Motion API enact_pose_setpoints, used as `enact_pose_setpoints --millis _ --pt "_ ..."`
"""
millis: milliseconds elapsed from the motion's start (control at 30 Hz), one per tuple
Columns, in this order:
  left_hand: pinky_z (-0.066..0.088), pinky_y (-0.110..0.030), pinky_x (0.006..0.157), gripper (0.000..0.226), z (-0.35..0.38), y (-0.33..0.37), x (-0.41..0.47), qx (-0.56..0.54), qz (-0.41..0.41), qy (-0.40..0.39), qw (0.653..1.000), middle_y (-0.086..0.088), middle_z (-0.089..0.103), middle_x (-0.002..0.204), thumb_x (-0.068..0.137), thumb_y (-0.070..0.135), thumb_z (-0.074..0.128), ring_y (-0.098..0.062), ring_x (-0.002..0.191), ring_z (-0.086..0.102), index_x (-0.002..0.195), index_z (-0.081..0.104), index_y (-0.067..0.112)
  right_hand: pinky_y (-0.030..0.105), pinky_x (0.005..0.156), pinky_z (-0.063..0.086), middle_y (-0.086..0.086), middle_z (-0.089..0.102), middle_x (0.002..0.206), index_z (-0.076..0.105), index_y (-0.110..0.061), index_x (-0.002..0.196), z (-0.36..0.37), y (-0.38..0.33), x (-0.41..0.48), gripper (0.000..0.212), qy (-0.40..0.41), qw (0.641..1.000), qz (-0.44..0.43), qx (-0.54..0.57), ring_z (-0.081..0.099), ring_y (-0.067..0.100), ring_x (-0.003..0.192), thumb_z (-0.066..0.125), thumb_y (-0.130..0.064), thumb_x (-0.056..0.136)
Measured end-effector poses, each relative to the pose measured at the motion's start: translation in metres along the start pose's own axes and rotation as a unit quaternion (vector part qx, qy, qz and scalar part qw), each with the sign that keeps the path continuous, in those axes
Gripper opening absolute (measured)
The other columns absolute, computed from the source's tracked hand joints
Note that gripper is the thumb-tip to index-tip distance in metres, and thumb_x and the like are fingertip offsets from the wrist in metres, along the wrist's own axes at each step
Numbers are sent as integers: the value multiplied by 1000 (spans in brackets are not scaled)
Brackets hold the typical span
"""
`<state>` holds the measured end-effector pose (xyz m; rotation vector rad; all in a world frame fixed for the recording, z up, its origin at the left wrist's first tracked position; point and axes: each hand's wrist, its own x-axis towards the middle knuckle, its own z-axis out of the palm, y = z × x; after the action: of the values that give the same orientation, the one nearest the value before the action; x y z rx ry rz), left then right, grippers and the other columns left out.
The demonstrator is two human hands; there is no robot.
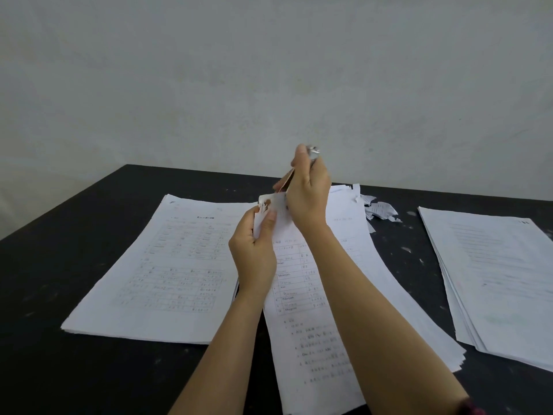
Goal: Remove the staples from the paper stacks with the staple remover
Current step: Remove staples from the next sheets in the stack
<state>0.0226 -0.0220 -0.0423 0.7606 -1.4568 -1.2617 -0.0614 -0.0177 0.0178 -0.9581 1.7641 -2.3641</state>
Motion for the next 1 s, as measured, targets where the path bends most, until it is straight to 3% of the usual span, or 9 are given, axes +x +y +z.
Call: enact_pose_setpoints --millis 100,200,300,433,500,600,767,900,1000 --pt "52 -16 53 18 -3 -1 5 -38 -55 -11 998 4 68 84 88 35 59 -12 72 65 95 65 19 26 47 47 9 64 60 43 -18 80 -9 -10 5 27 70 993 34 87 61 18 48 32 -32 101" --pt "54 -21 52 9 -9 -1 10 -103 -127 -27 986 9 72 75 88 33 62 -9 67 69 86 68 26 25 43 44 5 66 64 45 -19 83 -30 -18 11 23 136 985 20 99 62 13 48 35 -30 100" --pt "55 -24 58 12 -13 1 13 -173 -155 -50 971 4 75 85 88 27 63 -14 78 72 91 71 18 19 39 39 2 67 61 48 -19 83 -53 -14 9 21 132 984 84 87 55 12 40 39 -31 98" --pt "55 -24 60 12 -14 3 12 -180 -144 -70 971 2 75 89 87 27 63 -15 82 72 91 71 17 29 48 45 6 65 51 48 -12 85 -66 -12 7 24 101 965 178 162 55 20 39 39 -30 98" --pt "56 -25 58 9 -12 4 11 -162 -132 -65 976 5 74 86 86 28 64 -14 79 72 87 70 21 23 43 44 10 65 53 45 -10 86 -62 -15 8 27 93 961 164 200 58 23 42 34 -31 99" --pt "57 -27 57 10 -7 5 7 -112 -94 -47 988 10 72 77 86 33 64 -13 71 70 77 67 32 19 40 42 7 67 55 41 -13 85 -45 -20 8 30 61 981 106 153 63 23 48 27 -35 101" --pt "49 -15 50 19 -2 7 1 -57 15 -45 997 16 66 68 87 33 61 -3 61 62 69 64 38 39 54 49 5 63 56 41 -17 81 -15 -23 6 28 -33 998 18 50 60 35 54 28 -32 102" --pt "48 -8 51 11 1 7 0 -32 27 -33 999 26 65 70 87 34 60 2 68 64 76 60 35 23 46 48 25 60 70 41 -19 77 -10 -19 6 29 -73 997 -12 -25 61 16 48 32 -31 101" --pt "48 -9 51 10 2 6 1 -26 23 -24 999 27 65 69 87 34 59 2 67 63 78 58 36 24 45 47 31 58 69 40 -18 74 -11 -18 6 31 -78 997 -16 -9 61 17 45 33 -32 101"
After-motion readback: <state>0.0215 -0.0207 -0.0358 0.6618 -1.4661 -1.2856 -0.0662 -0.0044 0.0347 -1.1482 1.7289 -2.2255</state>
